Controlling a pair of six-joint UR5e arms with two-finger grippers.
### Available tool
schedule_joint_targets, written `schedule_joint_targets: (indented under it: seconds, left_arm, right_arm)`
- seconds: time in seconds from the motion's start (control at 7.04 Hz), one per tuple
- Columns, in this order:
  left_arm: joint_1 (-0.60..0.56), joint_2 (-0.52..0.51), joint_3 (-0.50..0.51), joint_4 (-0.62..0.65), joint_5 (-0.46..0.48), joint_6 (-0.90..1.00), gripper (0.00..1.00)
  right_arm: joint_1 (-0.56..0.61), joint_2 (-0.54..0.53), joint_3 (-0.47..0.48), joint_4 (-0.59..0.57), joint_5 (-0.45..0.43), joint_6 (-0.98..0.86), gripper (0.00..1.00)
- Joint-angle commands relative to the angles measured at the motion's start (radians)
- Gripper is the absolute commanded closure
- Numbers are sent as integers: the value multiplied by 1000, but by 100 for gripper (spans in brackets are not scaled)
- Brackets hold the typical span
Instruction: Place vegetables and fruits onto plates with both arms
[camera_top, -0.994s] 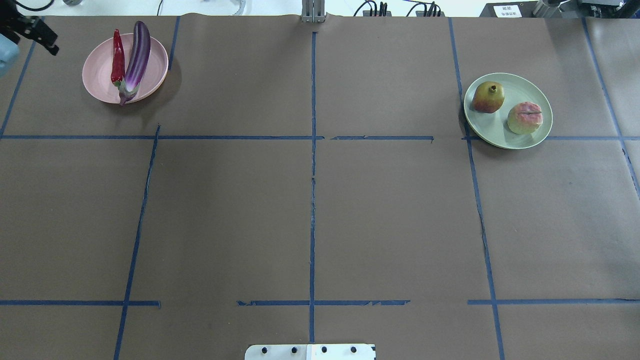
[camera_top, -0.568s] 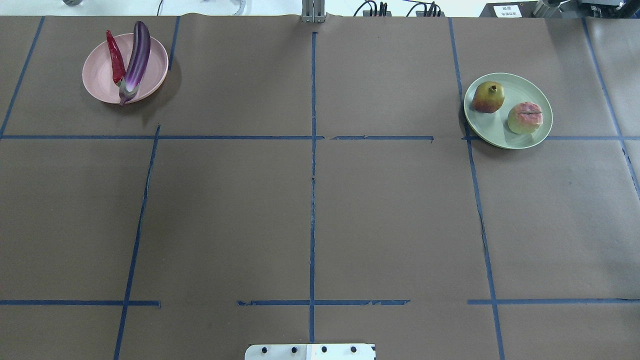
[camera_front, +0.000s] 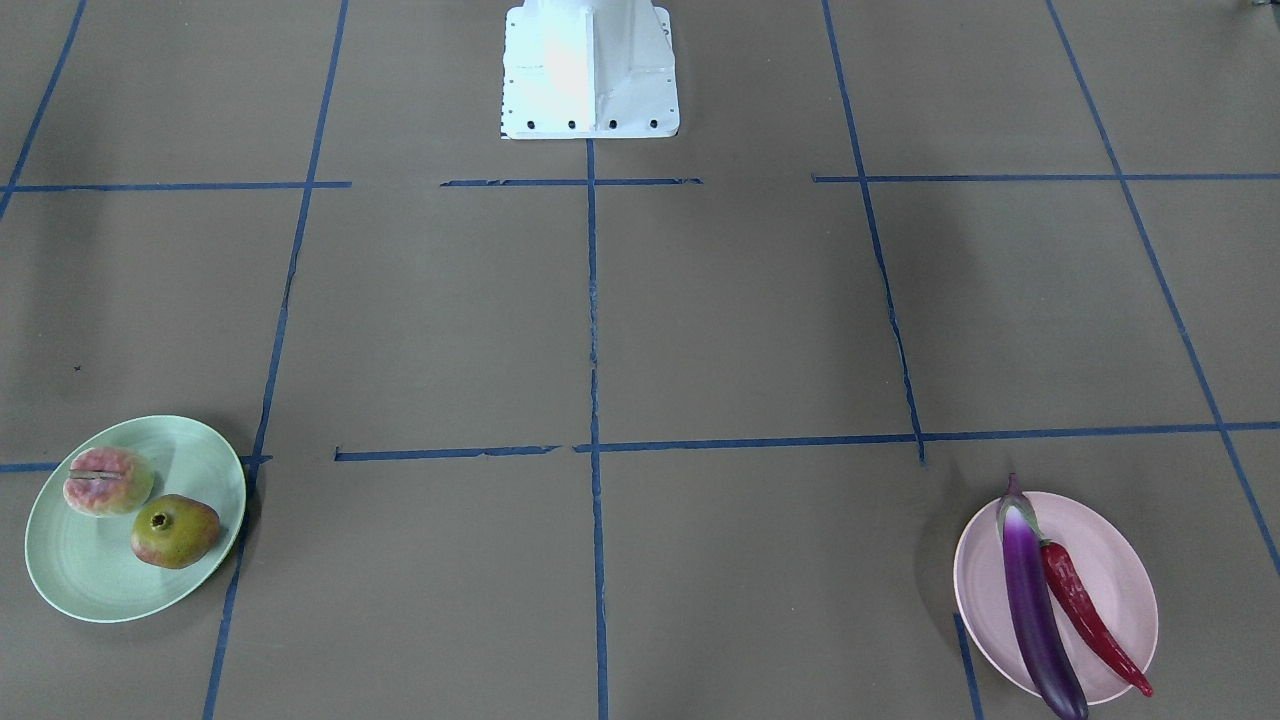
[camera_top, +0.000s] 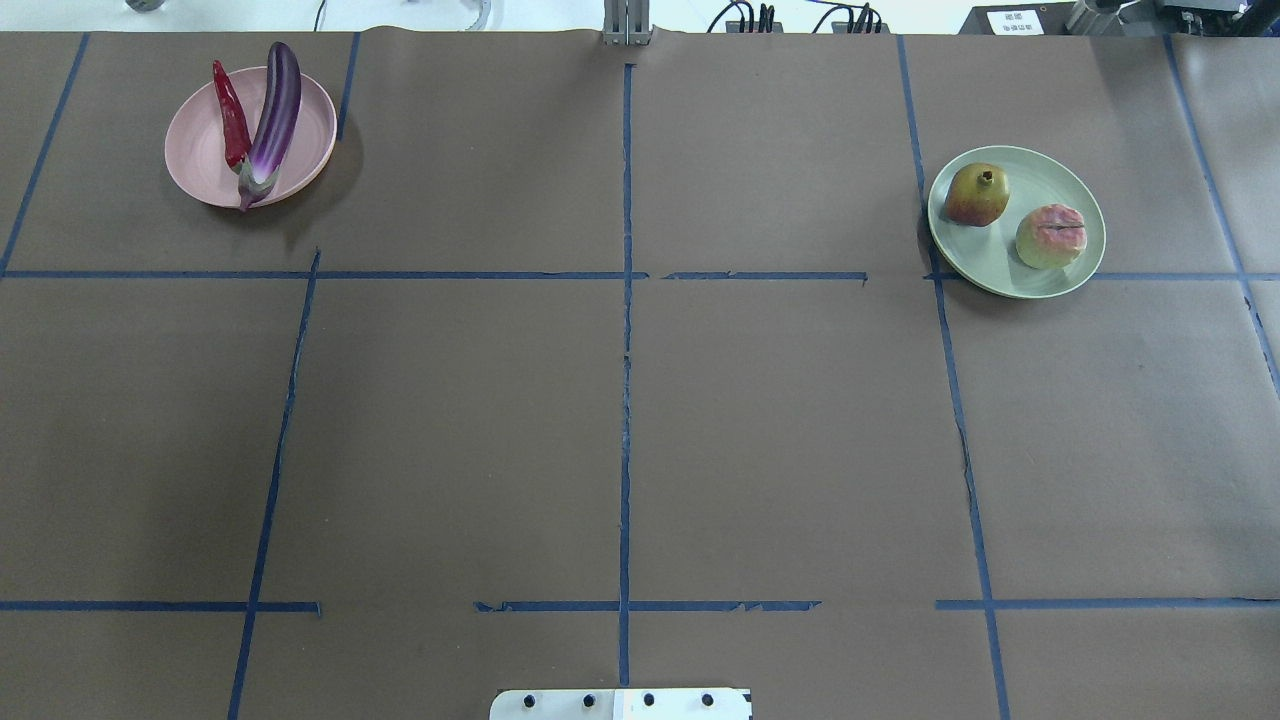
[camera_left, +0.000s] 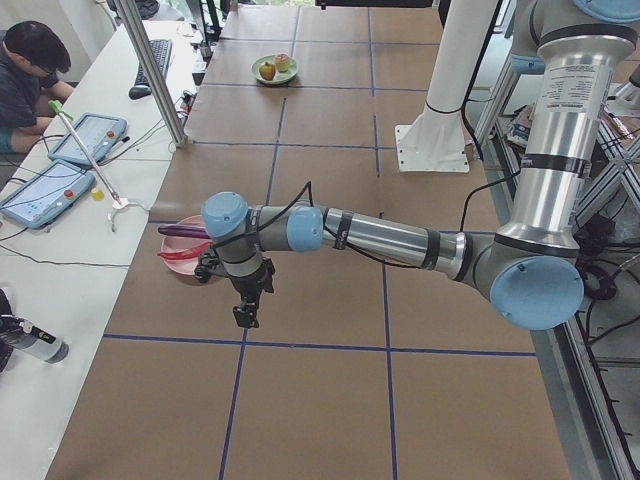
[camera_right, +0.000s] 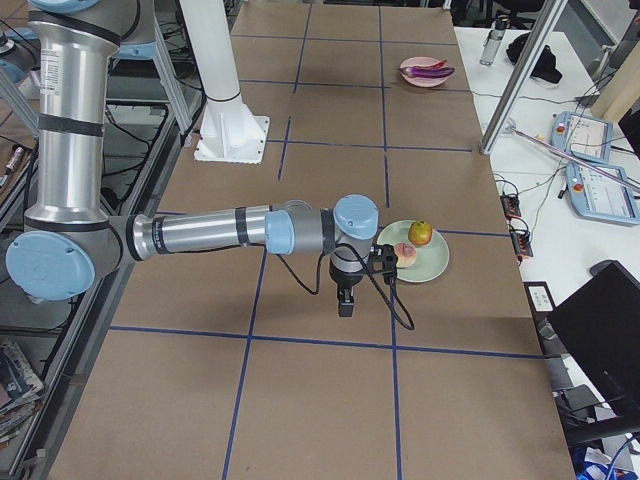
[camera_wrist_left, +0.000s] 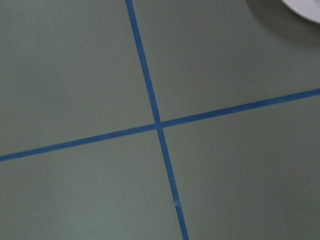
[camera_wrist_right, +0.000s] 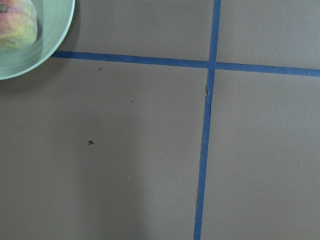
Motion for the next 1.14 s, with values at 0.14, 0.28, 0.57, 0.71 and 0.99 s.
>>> schedule_joint_targets:
  seconds: [0.14,0.28,0.57,0.71,0.99]
  left_arm:
    - [-15,56,-31,4,-81,2,0]
    - [-17,72,-9,2,-97,-1,0]
    - [-31,86,-24,2,-94,-3,0]
    - [-31,82,-30,-6,-93,-3,0]
    - [-29,83,-50,-6,-93,-1,0]
  right_arm:
    - [0,-1,0,0,0,0,0]
    - [0,-1,0,0,0,0,0]
    - [0,-1,0,0,0,-2,0]
    - [0,-1,0,0,0,0,0]
    - [0,-1,0,0,0,0,0]
